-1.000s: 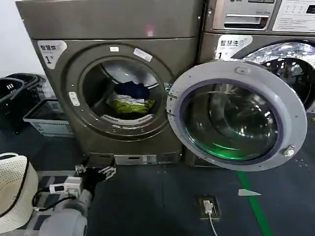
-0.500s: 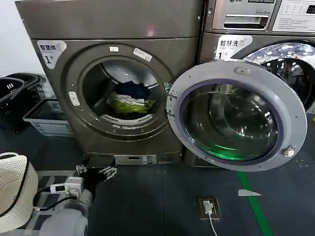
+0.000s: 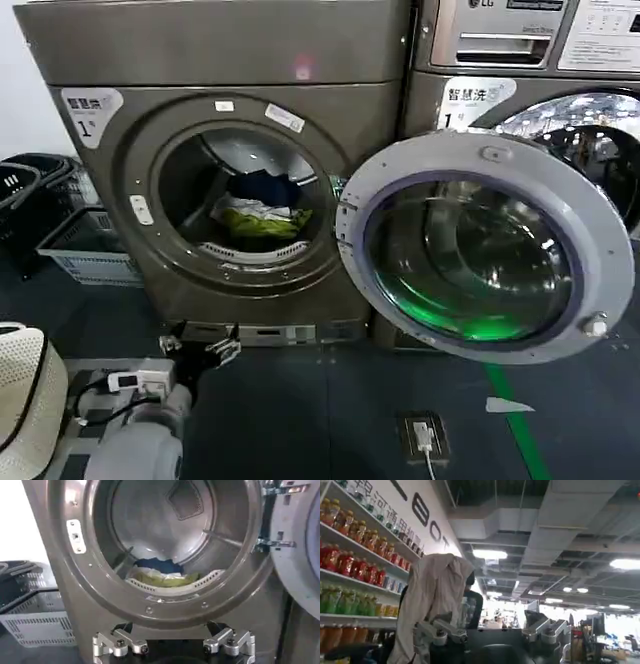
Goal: Grasp the clothes from the dryer.
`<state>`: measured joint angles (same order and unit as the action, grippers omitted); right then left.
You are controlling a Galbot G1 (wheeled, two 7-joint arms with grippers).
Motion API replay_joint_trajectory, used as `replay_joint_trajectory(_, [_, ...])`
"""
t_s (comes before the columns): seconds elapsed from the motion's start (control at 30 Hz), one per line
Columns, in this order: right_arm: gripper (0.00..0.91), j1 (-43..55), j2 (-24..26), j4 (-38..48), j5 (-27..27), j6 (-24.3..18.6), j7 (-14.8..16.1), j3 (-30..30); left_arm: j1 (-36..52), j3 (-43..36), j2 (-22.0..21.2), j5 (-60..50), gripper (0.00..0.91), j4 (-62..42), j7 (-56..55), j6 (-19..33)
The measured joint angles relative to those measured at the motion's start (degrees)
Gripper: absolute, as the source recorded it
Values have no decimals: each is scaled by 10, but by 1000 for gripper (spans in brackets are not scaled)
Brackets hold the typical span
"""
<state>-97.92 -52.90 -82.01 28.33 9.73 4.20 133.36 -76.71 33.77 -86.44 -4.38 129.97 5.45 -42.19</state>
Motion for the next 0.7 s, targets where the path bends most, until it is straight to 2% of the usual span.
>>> replay_joint_trajectory(0.7, [907, 0, -8, -13, 0, 0, -1, -9, 2, 4, 5, 7, 907, 0, -1, 0])
